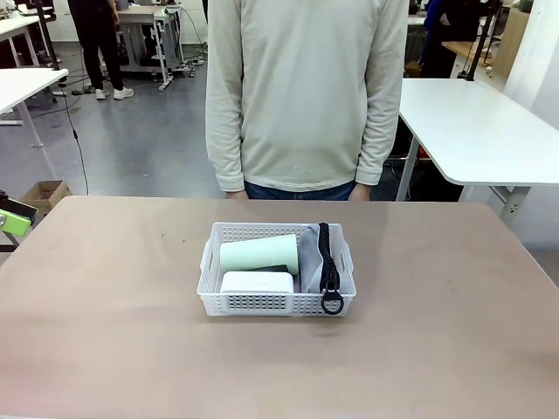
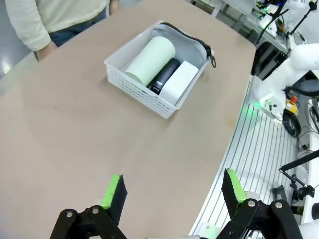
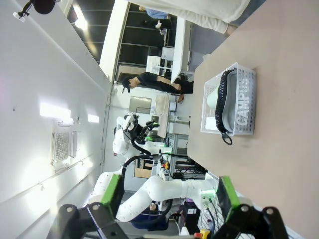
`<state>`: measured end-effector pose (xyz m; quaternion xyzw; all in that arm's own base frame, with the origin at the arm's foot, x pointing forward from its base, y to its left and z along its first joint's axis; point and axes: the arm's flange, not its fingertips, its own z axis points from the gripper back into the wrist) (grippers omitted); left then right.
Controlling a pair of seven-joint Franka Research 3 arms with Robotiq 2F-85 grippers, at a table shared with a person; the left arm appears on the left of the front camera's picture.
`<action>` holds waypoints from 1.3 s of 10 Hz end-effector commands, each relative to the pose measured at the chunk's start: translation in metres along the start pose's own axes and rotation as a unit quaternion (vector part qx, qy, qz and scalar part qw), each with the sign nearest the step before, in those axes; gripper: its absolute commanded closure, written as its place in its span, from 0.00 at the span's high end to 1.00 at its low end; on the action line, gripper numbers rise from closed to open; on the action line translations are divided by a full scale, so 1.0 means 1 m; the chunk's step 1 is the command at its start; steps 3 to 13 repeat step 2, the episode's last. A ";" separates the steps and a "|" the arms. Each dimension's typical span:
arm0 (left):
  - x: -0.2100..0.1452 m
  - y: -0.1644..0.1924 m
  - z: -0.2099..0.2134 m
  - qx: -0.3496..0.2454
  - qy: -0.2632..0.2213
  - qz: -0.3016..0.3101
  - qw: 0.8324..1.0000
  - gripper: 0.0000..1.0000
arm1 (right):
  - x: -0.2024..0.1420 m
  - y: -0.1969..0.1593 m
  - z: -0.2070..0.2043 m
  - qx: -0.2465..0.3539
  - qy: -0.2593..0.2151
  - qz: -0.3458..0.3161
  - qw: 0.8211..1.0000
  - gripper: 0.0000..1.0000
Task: Efficiently arrange items inside the basket to fit them all.
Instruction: Pick up the Reusable plastic cup and place it inside the Organizing basket.
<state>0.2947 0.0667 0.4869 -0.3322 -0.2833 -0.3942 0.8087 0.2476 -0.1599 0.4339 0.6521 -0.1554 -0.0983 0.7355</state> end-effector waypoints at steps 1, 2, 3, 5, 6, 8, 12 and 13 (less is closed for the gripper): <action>-0.001 -0.001 0.001 -0.005 -0.009 -0.001 1.000 1.00 | 0.000 0.005 -0.001 0.011 -0.006 -0.005 1.000 1.00; -0.001 -0.001 0.001 -0.005 -0.009 -0.001 1.000 1.00 | 0.000 0.005 -0.001 0.011 -0.006 -0.005 1.000 1.00; -0.001 -0.001 0.001 -0.005 -0.009 -0.001 1.000 1.00 | 0.000 0.005 -0.001 0.011 -0.006 -0.005 1.000 1.00; -0.001 -0.001 0.001 -0.005 -0.009 -0.001 1.000 1.00 | 0.000 0.005 -0.001 0.011 -0.006 -0.005 1.000 1.00; -0.001 -0.001 0.001 -0.005 -0.009 -0.001 1.000 1.00 | 0.000 0.005 -0.001 0.011 -0.006 -0.005 1.000 1.00; -0.001 -0.001 0.001 -0.005 -0.009 -0.001 1.000 1.00 | 0.000 0.005 -0.001 0.011 -0.006 -0.005 1.000 1.00; -0.001 -0.001 0.001 -0.005 -0.009 -0.001 1.000 1.00 | 0.000 0.005 -0.001 0.011 -0.006 -0.005 1.000 1.00; -0.001 -0.001 0.001 -0.005 -0.009 -0.001 1.000 1.00 | 0.000 0.005 -0.001 0.011 -0.006 -0.005 1.000 1.00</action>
